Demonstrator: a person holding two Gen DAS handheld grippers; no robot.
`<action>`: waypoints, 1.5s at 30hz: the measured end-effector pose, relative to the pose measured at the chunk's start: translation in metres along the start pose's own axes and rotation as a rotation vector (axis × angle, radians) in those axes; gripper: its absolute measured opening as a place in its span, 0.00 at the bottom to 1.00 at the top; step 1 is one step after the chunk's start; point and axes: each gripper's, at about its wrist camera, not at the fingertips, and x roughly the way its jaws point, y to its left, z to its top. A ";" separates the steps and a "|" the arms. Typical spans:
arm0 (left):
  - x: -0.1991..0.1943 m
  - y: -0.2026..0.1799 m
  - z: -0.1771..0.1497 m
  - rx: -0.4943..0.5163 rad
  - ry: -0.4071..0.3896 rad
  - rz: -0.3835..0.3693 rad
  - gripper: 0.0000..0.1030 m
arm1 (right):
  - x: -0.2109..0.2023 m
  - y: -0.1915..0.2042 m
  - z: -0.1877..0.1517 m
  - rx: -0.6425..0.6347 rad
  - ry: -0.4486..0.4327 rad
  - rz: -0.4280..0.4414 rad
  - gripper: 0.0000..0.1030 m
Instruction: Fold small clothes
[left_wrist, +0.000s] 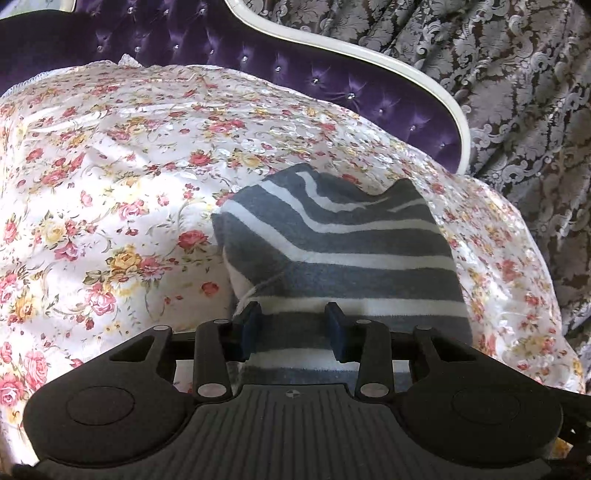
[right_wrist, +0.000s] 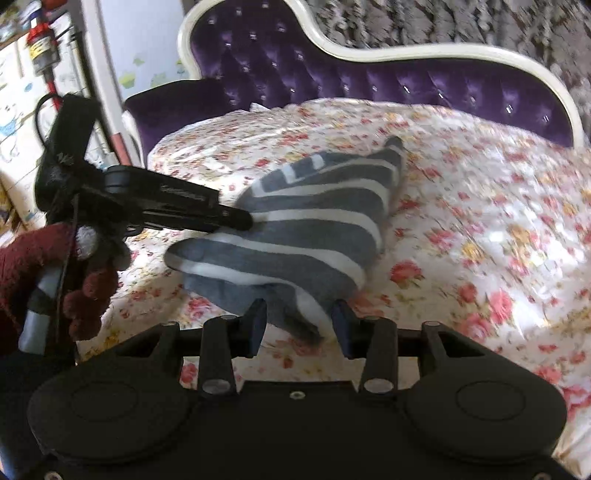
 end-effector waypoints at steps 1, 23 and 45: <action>0.000 0.000 0.000 -0.004 0.003 -0.001 0.37 | 0.002 0.003 0.001 -0.019 -0.005 0.003 0.50; -0.009 0.014 0.008 0.004 0.009 0.021 0.39 | -0.008 -0.005 -0.004 -0.090 0.079 -0.039 0.13; 0.003 -0.041 -0.017 0.227 -0.041 0.078 0.42 | 0.099 -0.081 0.073 0.133 -0.031 -0.050 0.34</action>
